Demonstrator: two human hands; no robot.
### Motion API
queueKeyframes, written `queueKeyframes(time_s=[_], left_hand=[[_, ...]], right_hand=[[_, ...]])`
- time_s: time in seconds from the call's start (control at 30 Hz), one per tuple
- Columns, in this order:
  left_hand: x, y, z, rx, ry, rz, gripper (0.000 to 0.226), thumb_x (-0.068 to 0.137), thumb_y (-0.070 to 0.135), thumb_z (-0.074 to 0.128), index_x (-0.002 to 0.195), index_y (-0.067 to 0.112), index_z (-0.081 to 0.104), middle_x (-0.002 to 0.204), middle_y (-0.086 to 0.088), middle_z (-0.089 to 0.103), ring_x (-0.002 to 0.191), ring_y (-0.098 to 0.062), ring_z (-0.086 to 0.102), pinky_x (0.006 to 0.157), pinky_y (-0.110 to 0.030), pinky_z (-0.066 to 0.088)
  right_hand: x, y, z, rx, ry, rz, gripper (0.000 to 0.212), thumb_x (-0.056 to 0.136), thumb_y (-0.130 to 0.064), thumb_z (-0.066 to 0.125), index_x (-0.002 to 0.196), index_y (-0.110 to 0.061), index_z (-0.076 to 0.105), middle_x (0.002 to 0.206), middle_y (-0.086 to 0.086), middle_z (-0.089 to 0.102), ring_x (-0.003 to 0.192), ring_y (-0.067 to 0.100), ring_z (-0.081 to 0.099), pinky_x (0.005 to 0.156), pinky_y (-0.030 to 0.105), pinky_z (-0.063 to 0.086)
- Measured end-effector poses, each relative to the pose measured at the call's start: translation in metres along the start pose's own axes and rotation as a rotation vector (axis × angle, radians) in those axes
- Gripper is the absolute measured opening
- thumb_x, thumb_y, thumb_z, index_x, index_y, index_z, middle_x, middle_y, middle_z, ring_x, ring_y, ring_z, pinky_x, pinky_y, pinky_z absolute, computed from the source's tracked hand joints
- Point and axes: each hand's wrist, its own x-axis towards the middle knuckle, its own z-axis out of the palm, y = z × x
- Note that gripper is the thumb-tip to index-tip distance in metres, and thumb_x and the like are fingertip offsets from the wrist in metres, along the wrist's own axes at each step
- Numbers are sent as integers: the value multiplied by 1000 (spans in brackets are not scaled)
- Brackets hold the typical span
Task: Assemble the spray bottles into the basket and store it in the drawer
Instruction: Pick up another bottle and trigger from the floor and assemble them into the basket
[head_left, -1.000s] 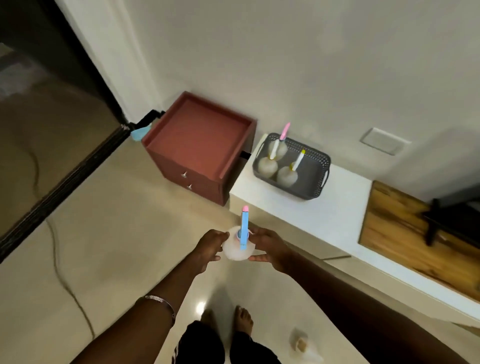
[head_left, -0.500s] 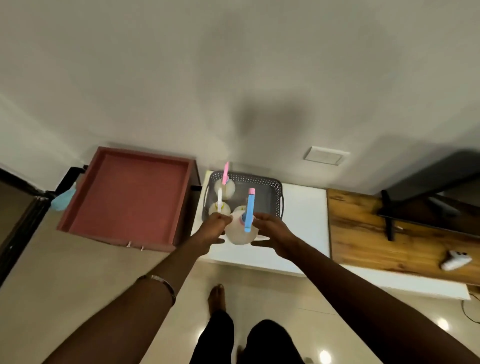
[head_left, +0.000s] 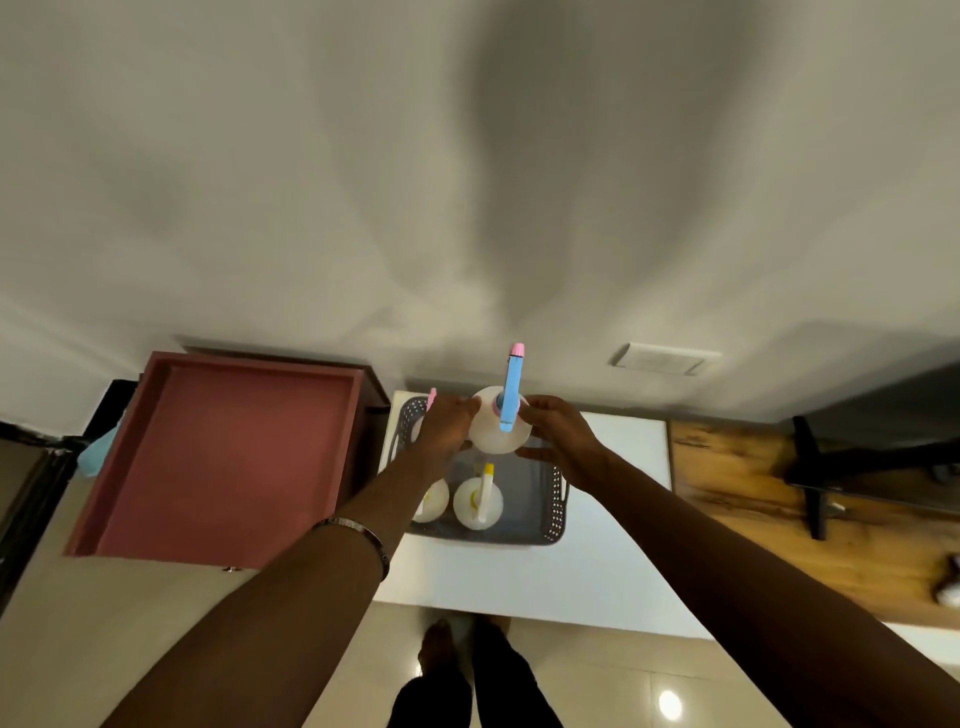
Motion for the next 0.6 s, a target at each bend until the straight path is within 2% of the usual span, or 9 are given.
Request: queueKeyframes(time_s=[0.1, 0.23, 0.4, 0.53, 0.6], left_hand=[[30, -8, 15, 0, 20, -19, 38, 99, 25, 51, 131, 4, 53, 131, -18, 58, 120, -34, 56, 100, -50, 50], [60, -26, 28, 21, 75, -57, 35, 99, 19, 50, 130, 4, 53, 131, -20, 57, 119, -36, 55, 101, -51, 48], [95, -55, 35, 119, 61, -88, 38, 101, 14, 45, 137, 4, 46, 137, -19, 52, 124, -35, 52, 104, -38, 45], [112, -75, 37, 52, 39, -142, 37, 102, 13, 38, 136, 1, 46, 133, -23, 55, 120, -36, 55, 92, -41, 52], [121, -83, 39, 49, 28, -158, 38, 103, 13, 36, 137, 3, 46, 133, -21, 55, 121, -35, 55, 93, -40, 51]], right_hand=[[33, 10, -5, 21, 43, 41, 33, 97, -23, 62, 123, -3, 60, 127, 15, 63, 118, 32, 61, 84, 43, 58], [66, 35, -8, 76, 68, 100, 28, 98, -19, 59, 123, -7, 60, 125, 13, 63, 115, 29, 61, 76, 36, 57], [100, 69, -6, 90, 71, 138, 20, 98, -18, 57, 117, -12, 63, 119, 10, 64, 102, 19, 63, 68, 30, 55], [122, 91, 0, 100, 96, 194, 30, 99, -18, 56, 127, -8, 59, 125, 14, 63, 114, 27, 60, 77, 34, 54], [133, 99, 2, 104, 117, 220, 30, 99, -18, 55, 127, -9, 59, 126, 16, 62, 117, 31, 59, 84, 40, 54]])
